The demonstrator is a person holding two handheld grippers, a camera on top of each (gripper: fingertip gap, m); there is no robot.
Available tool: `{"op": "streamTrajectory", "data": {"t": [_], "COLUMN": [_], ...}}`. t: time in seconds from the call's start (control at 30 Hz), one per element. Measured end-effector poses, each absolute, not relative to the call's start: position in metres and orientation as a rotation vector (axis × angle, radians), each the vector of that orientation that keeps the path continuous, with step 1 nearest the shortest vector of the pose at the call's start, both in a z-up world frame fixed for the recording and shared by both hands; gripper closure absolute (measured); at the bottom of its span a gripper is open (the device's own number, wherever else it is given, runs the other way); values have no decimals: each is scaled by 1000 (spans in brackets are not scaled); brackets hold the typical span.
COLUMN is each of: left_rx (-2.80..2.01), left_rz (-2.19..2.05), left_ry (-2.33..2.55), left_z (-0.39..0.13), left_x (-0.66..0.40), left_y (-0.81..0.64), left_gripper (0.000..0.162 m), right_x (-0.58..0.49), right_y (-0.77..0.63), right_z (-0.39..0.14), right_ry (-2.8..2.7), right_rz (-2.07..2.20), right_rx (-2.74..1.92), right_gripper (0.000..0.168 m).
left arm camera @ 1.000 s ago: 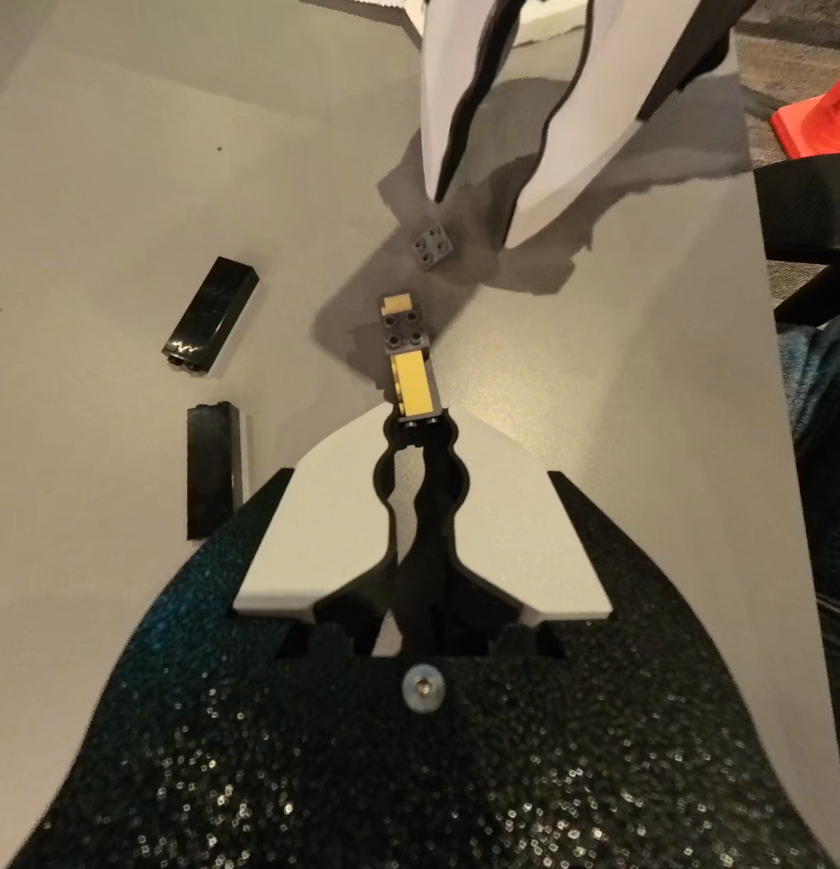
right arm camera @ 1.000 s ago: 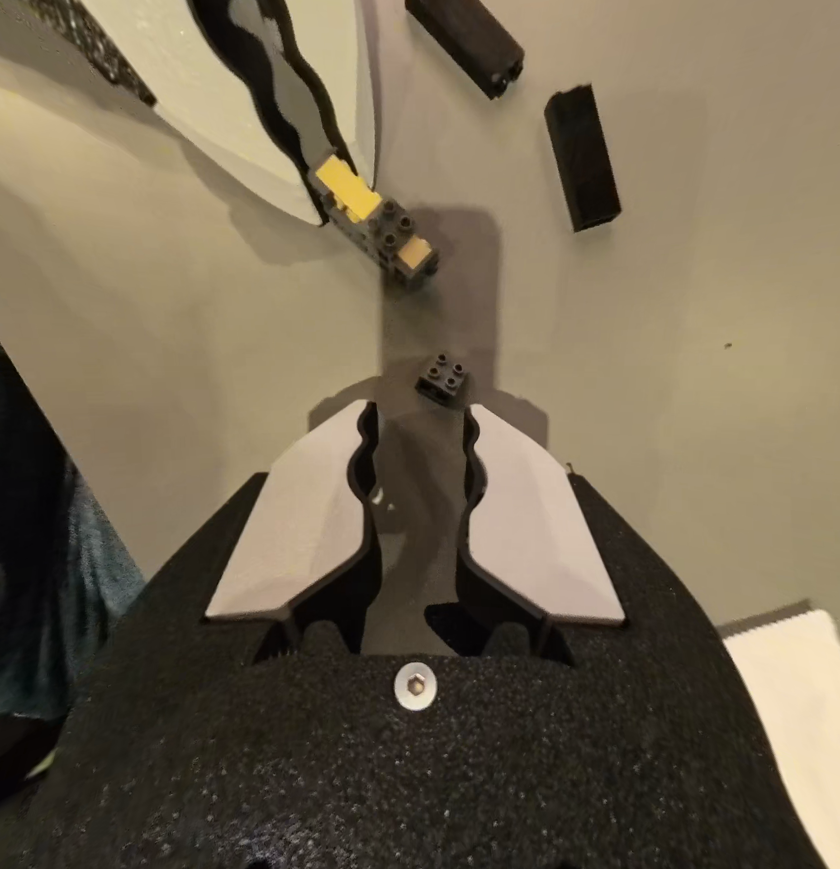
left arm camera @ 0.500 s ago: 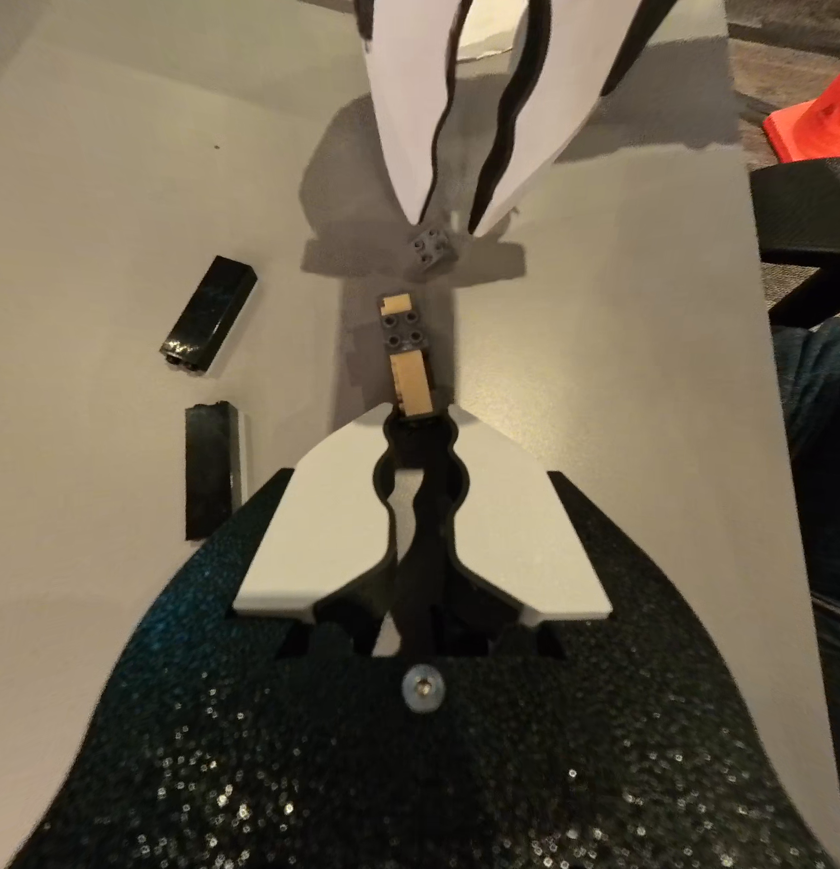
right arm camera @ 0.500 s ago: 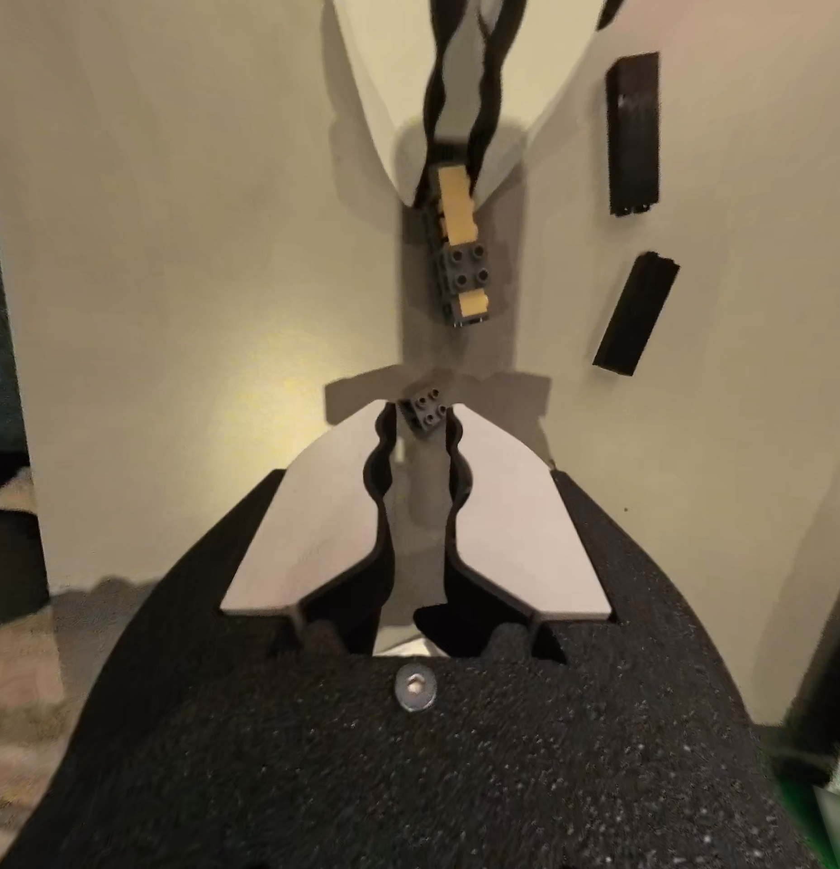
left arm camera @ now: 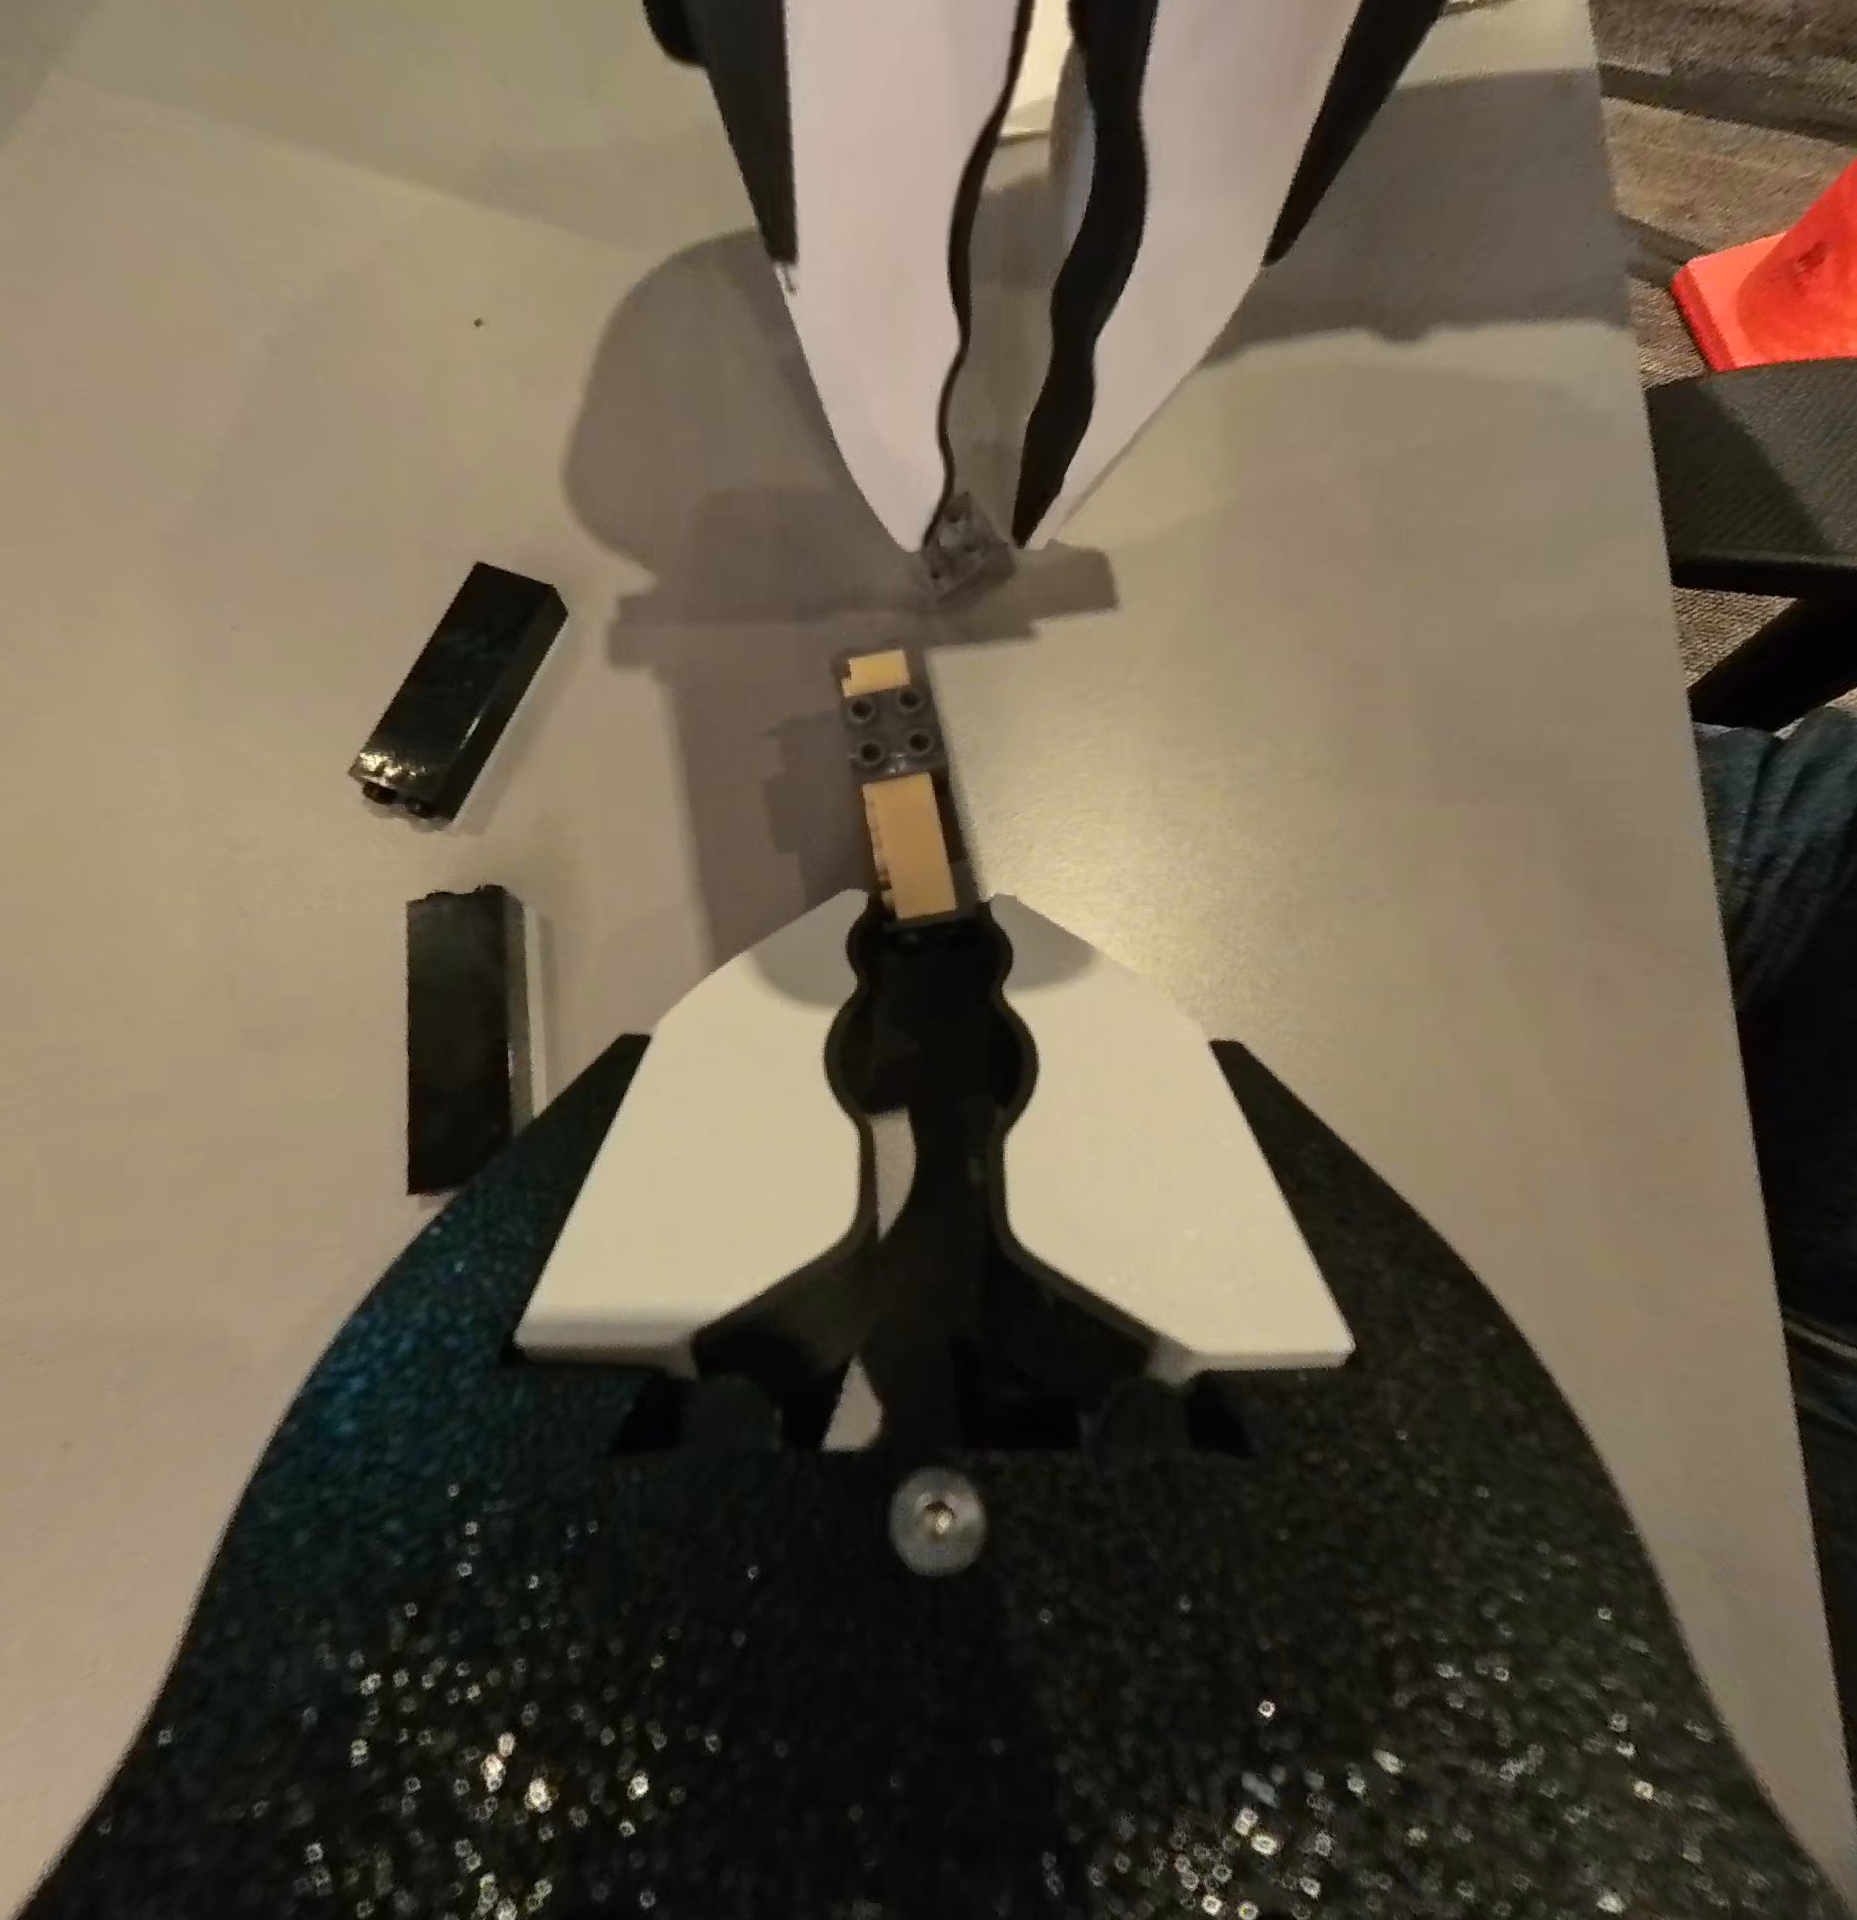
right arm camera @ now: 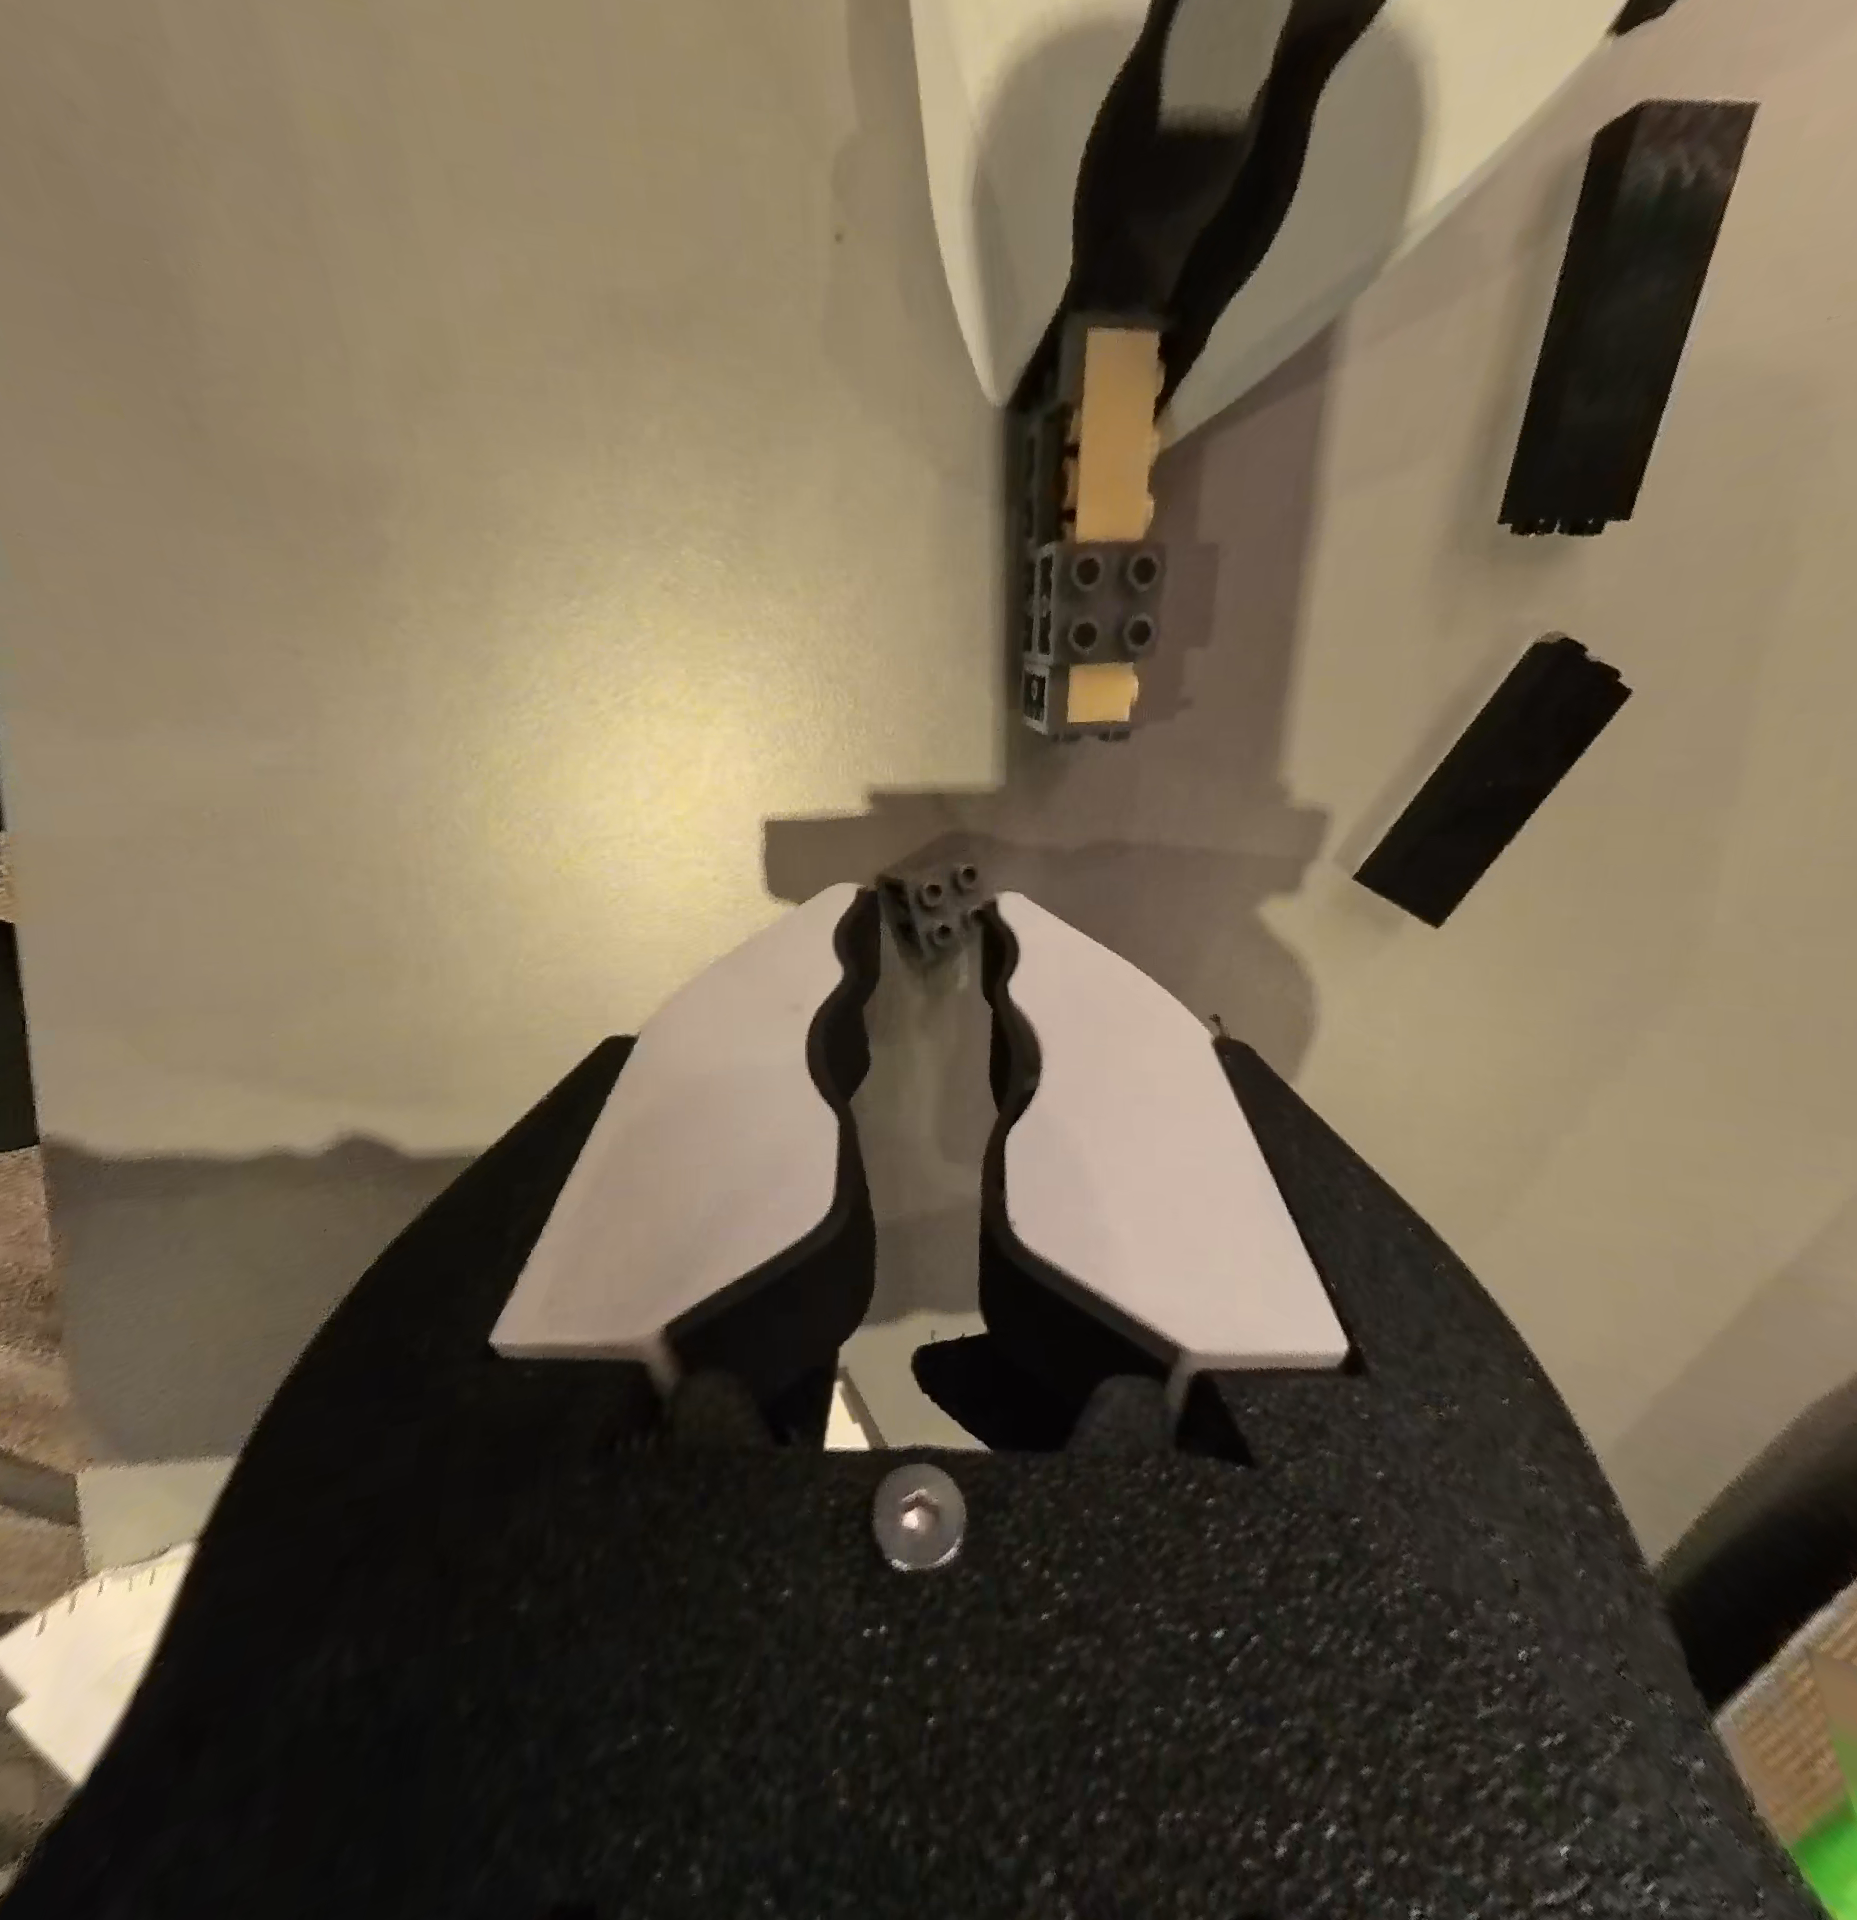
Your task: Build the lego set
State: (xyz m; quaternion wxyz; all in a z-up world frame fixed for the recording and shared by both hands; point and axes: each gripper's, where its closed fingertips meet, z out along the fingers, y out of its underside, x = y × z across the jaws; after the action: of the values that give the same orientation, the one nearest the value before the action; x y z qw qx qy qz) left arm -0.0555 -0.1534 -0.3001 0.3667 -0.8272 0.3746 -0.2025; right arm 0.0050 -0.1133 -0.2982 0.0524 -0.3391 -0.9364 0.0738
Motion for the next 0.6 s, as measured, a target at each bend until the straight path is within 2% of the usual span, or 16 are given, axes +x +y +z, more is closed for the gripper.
{"op": "streamTrajectory", "data": {"t": [0.07, 0.4, 0.6], "left_rx": [-2126, -2120, -2125], "left_rz": [-520, -495, -485], "left_ry": [962, 965, 934], "left_z": [-300, -300, -299], "left_x": [-55, -56, -61], "left_y": [-153, -153, -152], "left_gripper": [145, 145, 121], "right_x": [5, 4, 3], "right_y": [-114, -116, -117], "right_z": [-300, -300, -299], "right_ry": [-2849, -2774, -2699], "right_rz": [225, 241, 239], "right_rx": [-1028, -1084, -1110], "right_gripper": [155, 161, 161]}}
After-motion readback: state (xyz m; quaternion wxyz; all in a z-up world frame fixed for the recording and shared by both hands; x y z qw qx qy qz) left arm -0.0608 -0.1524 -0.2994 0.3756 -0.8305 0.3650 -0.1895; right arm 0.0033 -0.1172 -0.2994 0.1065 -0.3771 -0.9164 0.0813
